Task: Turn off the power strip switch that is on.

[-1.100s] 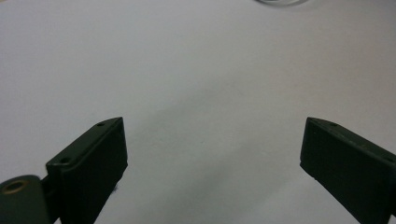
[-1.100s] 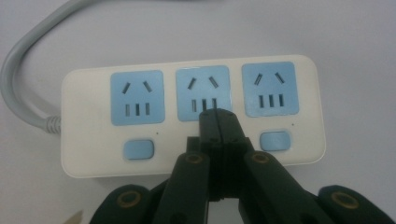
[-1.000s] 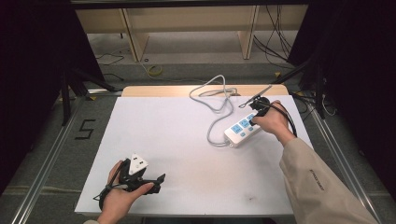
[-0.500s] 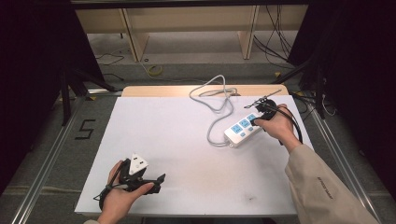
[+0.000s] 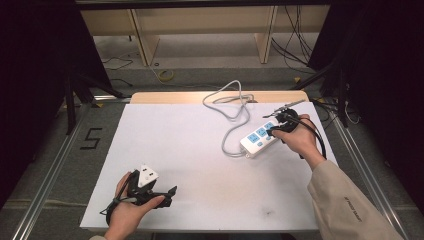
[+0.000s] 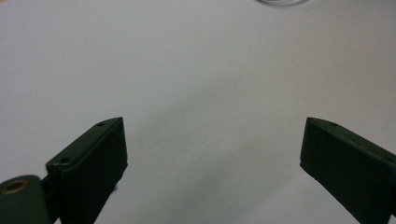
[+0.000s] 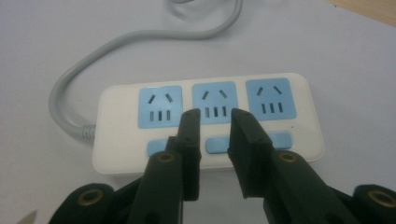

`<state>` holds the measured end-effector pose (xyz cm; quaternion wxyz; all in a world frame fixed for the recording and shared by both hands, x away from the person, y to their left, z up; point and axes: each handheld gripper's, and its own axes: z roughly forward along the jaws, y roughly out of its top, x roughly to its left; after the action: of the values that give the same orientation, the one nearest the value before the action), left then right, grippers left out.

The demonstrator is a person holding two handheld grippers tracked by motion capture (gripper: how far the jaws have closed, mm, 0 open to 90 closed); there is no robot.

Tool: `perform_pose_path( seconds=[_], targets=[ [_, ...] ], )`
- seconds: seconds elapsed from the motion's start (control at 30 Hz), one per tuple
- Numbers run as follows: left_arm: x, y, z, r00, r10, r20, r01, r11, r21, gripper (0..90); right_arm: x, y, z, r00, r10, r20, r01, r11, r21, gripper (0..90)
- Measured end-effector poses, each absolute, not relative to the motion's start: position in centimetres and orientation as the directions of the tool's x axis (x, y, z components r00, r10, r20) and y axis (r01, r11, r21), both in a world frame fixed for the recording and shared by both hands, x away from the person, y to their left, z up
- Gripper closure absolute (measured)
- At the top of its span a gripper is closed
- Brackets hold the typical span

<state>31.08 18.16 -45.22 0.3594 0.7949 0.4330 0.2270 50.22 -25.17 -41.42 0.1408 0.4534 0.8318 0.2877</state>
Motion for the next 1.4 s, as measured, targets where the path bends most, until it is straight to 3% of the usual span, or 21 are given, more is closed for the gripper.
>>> perform_pose_path(
  seconds=[1.4],
  targets=[
    [31.1, 18.3, -45.3, 0.518, 0.854, 0.053, 0.530, -0.369, 0.764, 7.0, 42.0, -26.0, -41.0, -0.643, 0.765, 0.031, 0.526, 0.412, 0.744, 47.4]
  ],
)
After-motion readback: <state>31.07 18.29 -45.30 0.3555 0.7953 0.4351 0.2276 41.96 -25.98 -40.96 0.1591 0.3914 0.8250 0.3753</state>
